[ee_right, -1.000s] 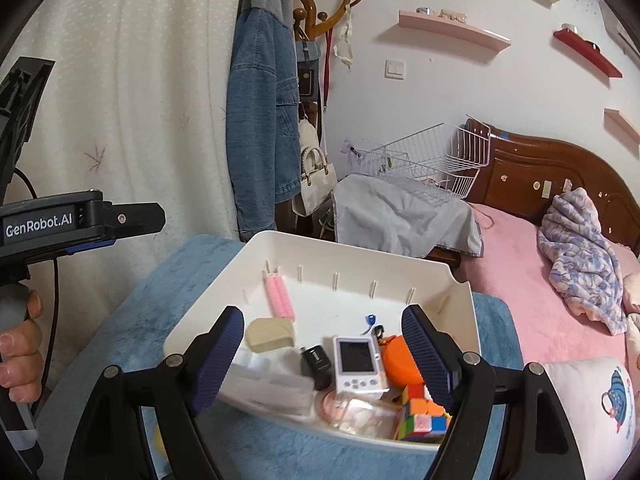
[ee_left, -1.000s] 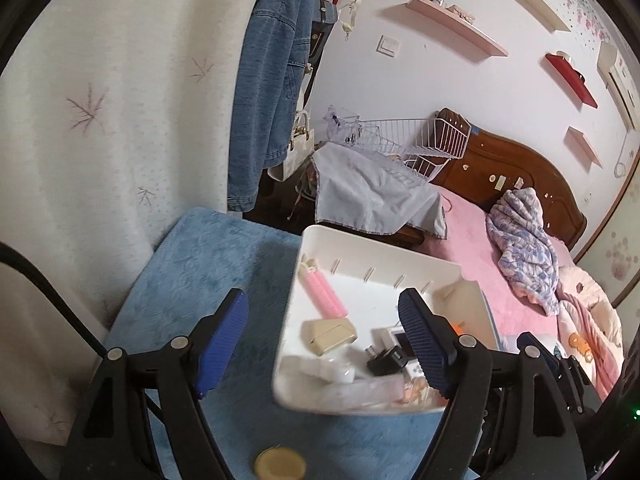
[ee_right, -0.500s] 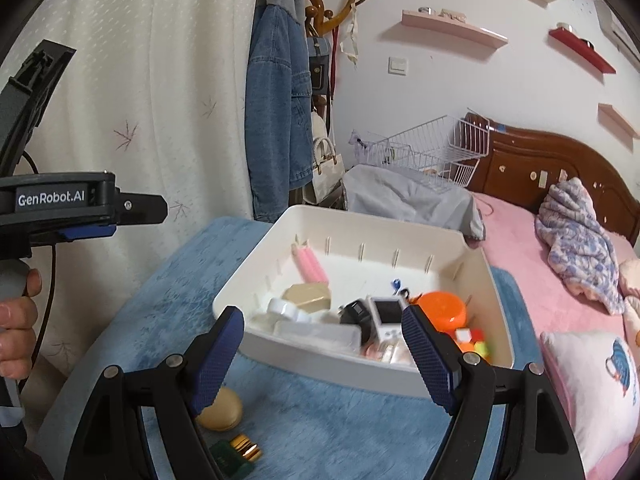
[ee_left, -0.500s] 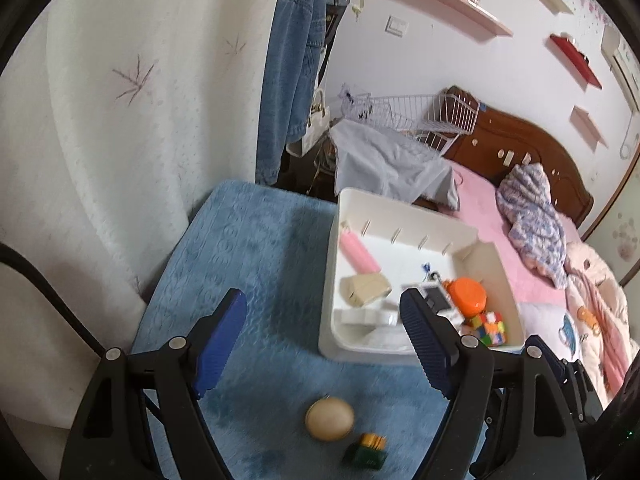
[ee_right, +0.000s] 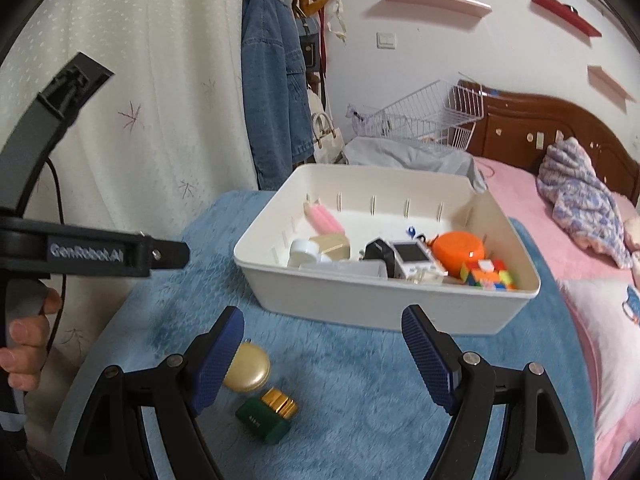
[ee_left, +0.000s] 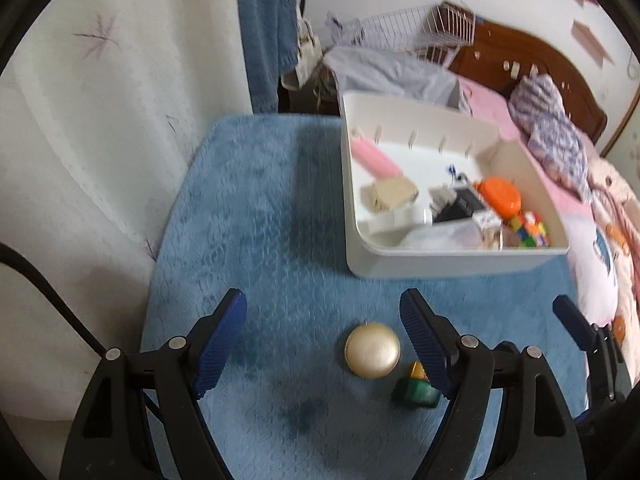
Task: Organize rigid objects
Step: 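Move both tools back toward the gold compact and green bottle, then grasp the green bottle with the right tool while the left tool grasps the gold compact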
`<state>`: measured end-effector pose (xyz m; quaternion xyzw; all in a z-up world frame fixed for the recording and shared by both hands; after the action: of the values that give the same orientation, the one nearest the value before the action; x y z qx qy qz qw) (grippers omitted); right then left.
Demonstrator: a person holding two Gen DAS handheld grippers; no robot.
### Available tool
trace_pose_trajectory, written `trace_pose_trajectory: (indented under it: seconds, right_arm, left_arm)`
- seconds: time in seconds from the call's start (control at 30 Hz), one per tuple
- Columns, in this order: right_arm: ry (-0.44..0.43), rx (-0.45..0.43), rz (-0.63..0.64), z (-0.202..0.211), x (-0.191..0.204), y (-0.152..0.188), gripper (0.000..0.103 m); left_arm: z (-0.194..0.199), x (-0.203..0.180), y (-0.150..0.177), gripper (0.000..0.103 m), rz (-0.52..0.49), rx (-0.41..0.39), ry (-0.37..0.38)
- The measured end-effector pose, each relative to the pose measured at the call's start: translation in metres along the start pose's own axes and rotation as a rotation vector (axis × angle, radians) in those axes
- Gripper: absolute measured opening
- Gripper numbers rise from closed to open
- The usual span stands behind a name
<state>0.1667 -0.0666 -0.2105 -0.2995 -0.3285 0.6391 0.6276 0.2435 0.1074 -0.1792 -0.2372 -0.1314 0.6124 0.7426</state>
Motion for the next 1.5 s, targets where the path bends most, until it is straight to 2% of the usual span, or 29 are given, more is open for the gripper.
trace_pose_trajectory:
  seconds: [0.13, 0.4, 0.67, 0.97, 1.2, 1.5]
  right_arm:
    - [0.001, 0.013, 0.008, 0.0, 0.001, 0.01, 0.082]
    - [-0.051, 0.064, 0.052, -0.008, 0.004, 0.031, 0.082]
    - [-0.125, 0.089, 0.131, -0.014, 0.013, 0.044, 0.082]
    - [-0.189, 0.148, 0.254, -0.03, 0.023, 0.056, 0.082]
    - [-0.258, 0.203, 0.341, -0.044, 0.03, 0.069, 0.082]
    - [-0.354, 0.249, 0.395, -0.055, 0.036, 0.081, 0.082]
  left_arm:
    - [-0.013, -0.007, 0.007, 0.082, -0.027, 0.061, 0.017]
    - [-0.038, -0.027, 0.019, 0.082, -0.094, 0.185, -0.004]
    - [-0.063, -0.036, 0.021, 0.082, -0.087, 0.269, -0.002]
    - [-0.088, -0.041, 0.028, 0.082, -0.043, 0.374, -0.013]
    - [-0.102, -0.038, 0.033, 0.082, 0.036, 0.452, -0.016]
    - [-0.115, -0.038, 0.037, 0.081, 0.123, 0.499, -0.028]
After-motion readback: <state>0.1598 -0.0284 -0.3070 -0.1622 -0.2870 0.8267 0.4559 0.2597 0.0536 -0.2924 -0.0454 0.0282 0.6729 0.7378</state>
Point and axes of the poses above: each gripper's, at about its wrist camera, not at the fingertips, and z roughly against the way its jaws point, x to its left, y to its underside, the point moved 3 cm from there along -z, roughly the way its jaws point, and after that the axes turned 2 degrees about -x, right-handed, at the moved point
